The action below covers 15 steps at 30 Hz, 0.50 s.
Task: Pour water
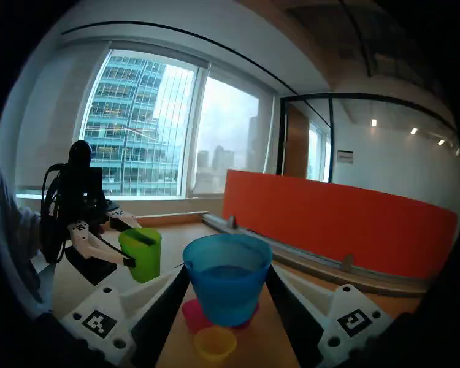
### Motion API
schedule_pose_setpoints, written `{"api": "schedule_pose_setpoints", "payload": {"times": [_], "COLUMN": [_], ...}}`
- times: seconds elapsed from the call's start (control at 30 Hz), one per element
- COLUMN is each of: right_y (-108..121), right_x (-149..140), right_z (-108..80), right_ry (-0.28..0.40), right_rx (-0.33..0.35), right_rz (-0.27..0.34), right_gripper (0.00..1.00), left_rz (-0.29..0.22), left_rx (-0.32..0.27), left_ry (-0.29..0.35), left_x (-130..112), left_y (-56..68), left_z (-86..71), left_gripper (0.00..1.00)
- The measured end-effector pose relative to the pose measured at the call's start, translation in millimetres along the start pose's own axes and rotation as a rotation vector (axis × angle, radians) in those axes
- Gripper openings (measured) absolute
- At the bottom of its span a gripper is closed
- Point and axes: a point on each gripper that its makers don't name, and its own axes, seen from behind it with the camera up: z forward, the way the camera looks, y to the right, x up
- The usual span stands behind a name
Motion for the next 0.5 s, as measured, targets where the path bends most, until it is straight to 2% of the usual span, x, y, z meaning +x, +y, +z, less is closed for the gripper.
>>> {"api": "schedule_pose_setpoints", "payload": {"times": [0.5], "right_y": [-12.0], "right_x": [38.3], "right_z": [16.8], "right_ry": [0.029], "right_rx": [0.032], "right_rz": [-0.182], "right_gripper": [0.88], "left_rz": [0.001], "left_rx": [-0.016], "left_ry": [0.007], "left_x": [1.7], "left_y": [9.9], "left_z": [7.5], "left_gripper": [0.85]}}
